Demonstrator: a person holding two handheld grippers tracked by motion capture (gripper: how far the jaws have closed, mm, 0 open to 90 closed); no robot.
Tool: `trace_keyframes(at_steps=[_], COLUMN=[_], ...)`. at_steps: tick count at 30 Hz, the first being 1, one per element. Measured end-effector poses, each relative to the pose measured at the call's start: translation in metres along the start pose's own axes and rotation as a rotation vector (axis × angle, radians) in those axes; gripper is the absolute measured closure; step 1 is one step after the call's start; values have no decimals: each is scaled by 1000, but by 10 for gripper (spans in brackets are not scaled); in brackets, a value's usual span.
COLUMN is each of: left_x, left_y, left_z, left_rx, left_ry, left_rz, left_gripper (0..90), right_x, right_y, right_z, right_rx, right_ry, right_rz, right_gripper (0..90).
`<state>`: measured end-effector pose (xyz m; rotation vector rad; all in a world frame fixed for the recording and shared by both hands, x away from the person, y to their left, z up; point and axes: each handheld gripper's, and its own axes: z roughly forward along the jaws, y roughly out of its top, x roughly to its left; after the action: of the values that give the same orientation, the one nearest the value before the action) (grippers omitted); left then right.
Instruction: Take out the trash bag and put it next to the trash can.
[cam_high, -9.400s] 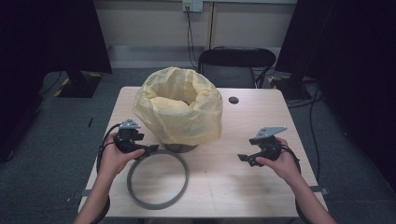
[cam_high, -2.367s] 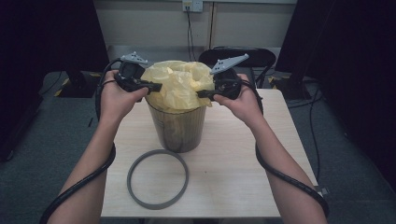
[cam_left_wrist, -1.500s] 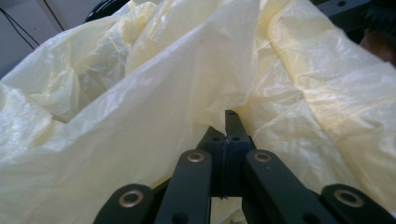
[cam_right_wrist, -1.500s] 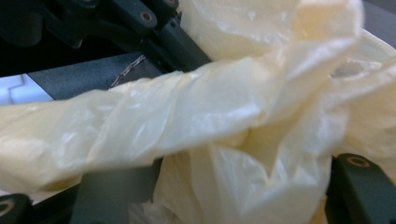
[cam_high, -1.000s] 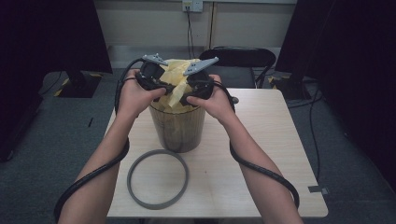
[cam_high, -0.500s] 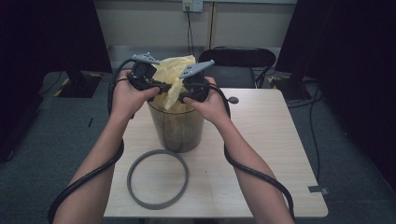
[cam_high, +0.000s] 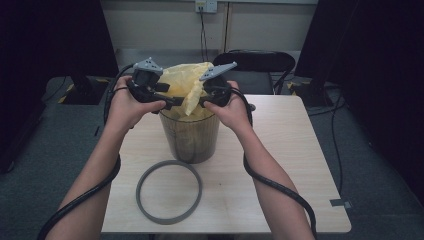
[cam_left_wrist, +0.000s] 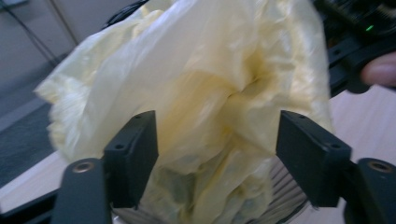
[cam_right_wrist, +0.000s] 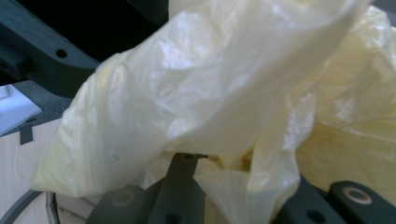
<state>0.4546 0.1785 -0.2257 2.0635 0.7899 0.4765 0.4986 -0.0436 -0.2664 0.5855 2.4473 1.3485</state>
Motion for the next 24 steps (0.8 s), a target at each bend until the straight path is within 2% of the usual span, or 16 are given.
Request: trace_keyframes(at_steps=[2,9,11,18,24], left_x=[1,5,7,7,4], left_y=[-3,-14,-17,-21,-21], left_z=[-2,-3,-3,1,10], left_rx=[16,37,45,42,51], left_ry=[15,43,43,37,30], left_rz=[19,16,15,20,28], left_gripper=[260,230,230,221,221], right_x=[0,-3,-3,-4,-6], right_y=[0,1,1,1,1], right_z=[-1,-8,-11,-18,-25], right_rx=[-1,-18,-20,-51,-47], right_ry=[1,-19,-27,-28,-55], right_rz=[8,25,15,38,35], right_gripper=[865,865,865,865,865])
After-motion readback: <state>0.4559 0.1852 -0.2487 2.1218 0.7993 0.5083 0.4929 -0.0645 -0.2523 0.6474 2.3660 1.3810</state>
